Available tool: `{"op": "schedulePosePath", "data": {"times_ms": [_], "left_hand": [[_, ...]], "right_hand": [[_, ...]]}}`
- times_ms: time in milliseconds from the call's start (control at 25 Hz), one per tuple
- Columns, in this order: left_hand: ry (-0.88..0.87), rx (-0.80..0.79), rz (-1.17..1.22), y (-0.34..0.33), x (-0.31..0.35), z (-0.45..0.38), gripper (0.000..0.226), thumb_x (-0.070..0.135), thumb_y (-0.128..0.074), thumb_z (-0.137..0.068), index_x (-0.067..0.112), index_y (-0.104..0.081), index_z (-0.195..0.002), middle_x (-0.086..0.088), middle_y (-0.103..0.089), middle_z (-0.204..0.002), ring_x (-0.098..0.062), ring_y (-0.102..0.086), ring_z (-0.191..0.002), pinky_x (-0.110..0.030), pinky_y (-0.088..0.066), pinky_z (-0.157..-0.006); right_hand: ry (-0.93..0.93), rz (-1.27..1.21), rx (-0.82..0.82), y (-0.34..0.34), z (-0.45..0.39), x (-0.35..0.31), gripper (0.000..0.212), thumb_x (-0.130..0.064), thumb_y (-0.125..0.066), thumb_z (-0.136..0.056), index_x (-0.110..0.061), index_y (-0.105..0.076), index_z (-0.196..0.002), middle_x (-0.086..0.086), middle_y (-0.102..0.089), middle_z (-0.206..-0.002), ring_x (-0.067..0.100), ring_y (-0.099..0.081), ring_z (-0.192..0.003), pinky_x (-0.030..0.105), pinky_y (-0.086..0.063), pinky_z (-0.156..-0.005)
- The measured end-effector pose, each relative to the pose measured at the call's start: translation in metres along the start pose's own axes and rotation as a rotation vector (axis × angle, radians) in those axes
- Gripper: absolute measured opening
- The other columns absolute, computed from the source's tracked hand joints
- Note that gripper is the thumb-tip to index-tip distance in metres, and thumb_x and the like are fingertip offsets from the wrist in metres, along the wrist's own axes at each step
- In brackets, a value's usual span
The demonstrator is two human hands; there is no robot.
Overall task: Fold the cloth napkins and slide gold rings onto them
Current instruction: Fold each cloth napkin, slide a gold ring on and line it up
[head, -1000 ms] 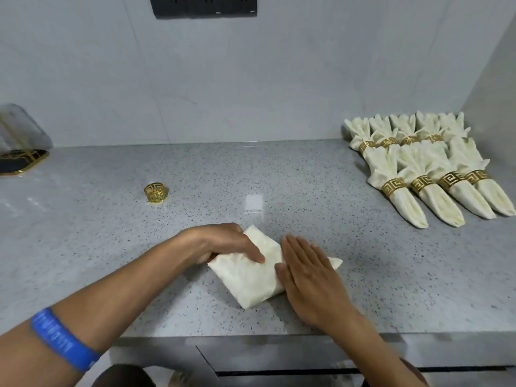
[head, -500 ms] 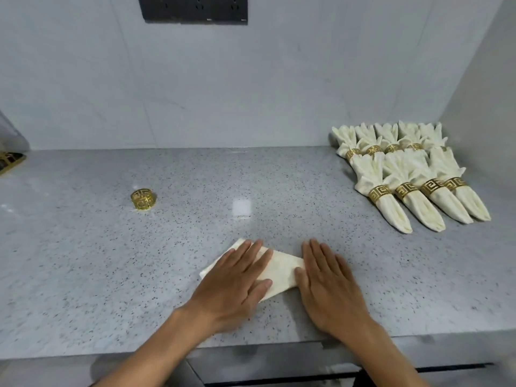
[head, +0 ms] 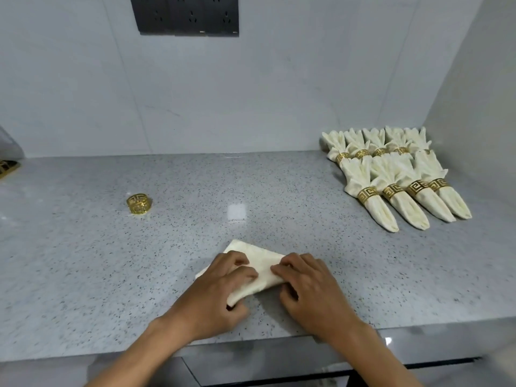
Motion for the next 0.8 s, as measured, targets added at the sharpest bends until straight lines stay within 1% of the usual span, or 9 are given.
{"op": "schedulePosePath", "data": {"times_ms": [80,200,280,360,440,520,640,720,800], "left_hand": [[0.006,0.128,-0.026,0.002,0.006,0.003,0.033,0.03,-0.055,-0.08,0.031,-0.057,-0.113,0.022,-0.051,-0.113,0.003,-0.048,-0.105,-0.027,-0.05,-0.084],[0.127,0.187,0.094,0.01,0.005,-0.002,0.02,0.02,-0.07,-0.085,0.03,-0.065,-0.102,0.019,-0.065,-0.097,-0.004,-0.059,-0.084,-0.026,-0.05,-0.072],[0.19,0.14,0.262,0.018,0.0,-0.011,0.013,0.021,-0.074,-0.085,0.027,-0.069,-0.096,0.015,-0.067,-0.092,-0.006,-0.062,-0.079,-0.023,-0.048,-0.066],[0.349,0.063,0.481,0.027,-0.006,-0.026,0.007,0.023,-0.073,-0.087,0.024,-0.071,-0.094,0.011,-0.068,-0.09,-0.006,-0.064,-0.08,-0.02,-0.047,-0.066],[0.47,0.017,0.587,0.033,-0.012,-0.04,0.01,0.022,-0.072,-0.089,0.025,-0.069,-0.097,0.008,-0.072,-0.09,-0.009,-0.068,-0.081,-0.025,-0.053,-0.068],[0.494,0.027,0.584,0.035,-0.019,-0.05,0.024,0.019,-0.072,-0.087,0.029,-0.061,-0.106,0.005,-0.071,-0.099,-0.015,-0.069,-0.089,-0.034,-0.055,-0.079],[0.418,0.066,0.483,0.033,-0.021,-0.054,0.035,0.022,-0.07,-0.087,0.04,-0.05,-0.11,0.002,-0.07,-0.096,-0.021,-0.067,-0.082,-0.036,-0.053,-0.073],[0.308,0.09,0.354,0.029,-0.023,-0.053,0.033,0.023,-0.068,-0.088,0.041,-0.052,-0.11,0.006,-0.068,-0.092,-0.017,-0.064,-0.077,-0.037,-0.051,-0.07],[0.252,0.11,0.201,0.027,-0.023,-0.052,0.028,0.027,-0.068,-0.09,0.041,-0.059,-0.112,0.01,-0.059,-0.104,-0.007,-0.057,-0.088,-0.028,-0.046,-0.073]], "right_hand": [[0.001,-0.007,0.031,-0.003,0.0,0.004,0.035,-0.027,-0.046,-0.083,-0.021,-0.07,-0.108,-0.008,-0.061,-0.105,0.015,-0.056,-0.095,0.032,-0.048,-0.08],[0.007,-0.095,0.025,-0.002,-0.002,0.013,0.033,-0.023,-0.045,-0.084,-0.022,-0.069,-0.106,-0.011,-0.065,-0.105,0.009,-0.055,-0.094,0.028,-0.046,-0.08],[-0.004,-0.205,-0.007,0.002,-0.006,0.025,0.028,-0.018,-0.052,-0.086,-0.023,-0.071,-0.108,-0.013,-0.066,-0.104,0.003,-0.053,-0.093,0.023,-0.042,-0.082],[-0.021,-0.293,-0.022,0.009,-0.014,0.038,0.023,-0.017,-0.061,-0.091,-0.025,-0.07,-0.111,-0.016,-0.064,-0.102,0.0,-0.054,-0.092,0.022,-0.043,-0.081],[-0.096,-0.388,-0.036,0.015,-0.022,0.046,0.022,-0.02,-0.065,-0.093,-0.029,-0.066,-0.113,-0.021,-0.065,-0.1,-0.001,-0.058,-0.091,0.016,-0.044,-0.079],[-0.183,-0.466,-0.009,0.015,-0.026,0.048,0.017,-0.02,-0.068,-0.091,-0.029,-0.063,-0.104,-0.021,-0.066,-0.093,-0.001,-0.06,-0.087,0.011,-0.043,-0.072],[-0.217,-0.375,0.113,0.006,-0.025,0.048,0.008,-0.017,-0.072,-0.087,-0.023,-0.068,-0.09,-0.016,-0.065,-0.085,0.003,-0.059,-0.08,0.017,-0.044,-0.069],[-0.196,-0.317,0.15,0.003,-0.022,0.048,0.006,-0.018,-0.072,-0.087,-0.023,-0.073,-0.09,-0.015,-0.066,-0.085,0.003,-0.057,-0.079,0.019,-0.043,-0.07],[-0.174,-0.248,0.188,0.004,-0.018,0.049,0.009,-0.018,-0.073,-0.087,-0.023,-0.076,-0.093,-0.014,-0.07,-0.085,0.006,-0.055,-0.078,0.024,-0.043,-0.072]]}}
Point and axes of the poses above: each hand's wrist, its own z-axis away from the middle knuckle, its own y-axis out of the back of the hand, x = y × z, the point moved 1 cm from there along -z, towards the middle knuckle
